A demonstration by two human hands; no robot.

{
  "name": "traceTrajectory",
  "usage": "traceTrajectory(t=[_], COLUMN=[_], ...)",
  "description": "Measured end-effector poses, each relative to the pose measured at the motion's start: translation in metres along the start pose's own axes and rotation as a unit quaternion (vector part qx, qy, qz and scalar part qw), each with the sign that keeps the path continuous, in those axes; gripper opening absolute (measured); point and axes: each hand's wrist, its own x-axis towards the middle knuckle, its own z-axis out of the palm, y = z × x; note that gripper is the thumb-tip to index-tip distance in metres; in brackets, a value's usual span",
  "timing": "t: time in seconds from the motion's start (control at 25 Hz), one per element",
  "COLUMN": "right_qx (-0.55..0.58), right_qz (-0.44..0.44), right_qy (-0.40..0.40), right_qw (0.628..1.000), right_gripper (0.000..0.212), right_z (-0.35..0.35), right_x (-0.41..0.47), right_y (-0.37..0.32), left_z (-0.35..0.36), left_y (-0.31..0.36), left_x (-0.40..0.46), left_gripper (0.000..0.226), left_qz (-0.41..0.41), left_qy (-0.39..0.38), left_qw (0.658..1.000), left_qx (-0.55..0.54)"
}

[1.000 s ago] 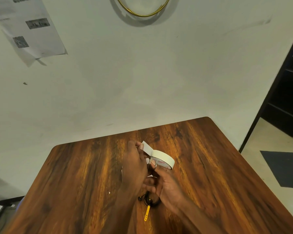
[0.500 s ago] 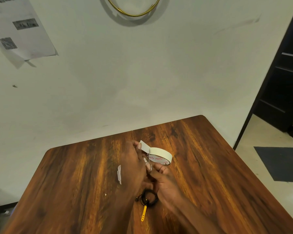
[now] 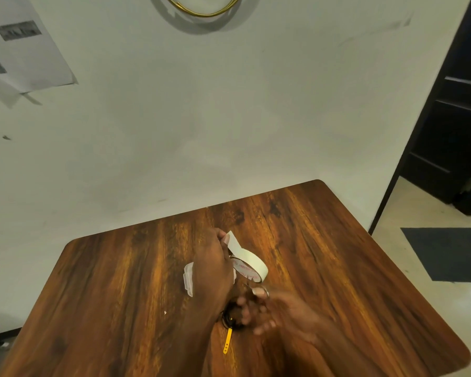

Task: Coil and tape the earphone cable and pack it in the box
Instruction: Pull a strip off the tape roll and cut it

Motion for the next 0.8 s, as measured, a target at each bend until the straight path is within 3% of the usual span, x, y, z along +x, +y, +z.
traceTrajectory(t=[0.08, 0.12, 0.2, 0.28, 0.36, 0.44, 0.48, 0.56, 0.64, 0.72, 0.8], right_qx=[-0.158, -0.277, -0.469, -0.559, -0.616, -0.635, -0.589, -0.400, -0.234, -0.156, -0.144], right_qz=[0.074, 0.107, 0.168, 0.190, 0.175, 0.113, 0.053, -0.094, -0.178, -0.194, -0.199], right_qy=[0.079, 0.125, 0.193, 0.236, 0.262, 0.301, 0.347, 0.401, 0.324, 0.236, 0.218], right_qw=[0.981, 0.947, 0.846, 0.772, 0.722, 0.702, 0.728, 0.819, 0.899, 0.939, 0.945], right_gripper=[0.027, 0.028, 0.051, 0.065, 0.047, 0.020, 0.014, 0.028, 0.042, 0.040, 0.034], right_z=[-0.020, -0.035, -0.069, -0.099, -0.100, -0.084, -0.074, -0.046, -0.013, 0.012, 0.026], right_x=[0.002, 0.006, 0.018, 0.030, 0.031, 0.026, 0.026, 0.025, 0.025, 0.025, 0.025], right_y=[0.016, 0.028, 0.061, 0.090, 0.085, 0.058, 0.044, 0.015, -0.013, -0.031, -0.042], left_z=[0.002, 0.002, 0.001, 0.000, 0.000, 0.000, 0.000, -0.002, -0.004, -0.004, -0.007], left_y=[-0.003, -0.004, -0.007, -0.009, -0.013, -0.017, -0.019, -0.021, -0.022, -0.023, -0.024], left_x=[-0.001, -0.001, 0.000, 0.002, 0.003, 0.005, 0.006, 0.007, 0.009, 0.011, 0.011], left_gripper=[0.019, 0.020, 0.021, 0.021, 0.019, 0.014, 0.011, 0.006, 0.005, 0.006, 0.004], left_qz=[-0.009, -0.011, -0.007, -0.003, 0.005, 0.012, 0.017, 0.027, 0.032, 0.040, 0.062], left_qy=[-0.026, -0.035, -0.043, -0.054, -0.064, -0.067, -0.067, -0.061, -0.051, -0.047, -0.041], left_qw=[1.000, 0.999, 0.999, 0.999, 0.998, 0.997, 0.997, 0.996, 0.996, 0.994, 0.994], left_qx=[0.012, 0.013, 0.005, -0.001, -0.015, -0.031, -0.040, -0.056, -0.071, -0.085, -0.084])
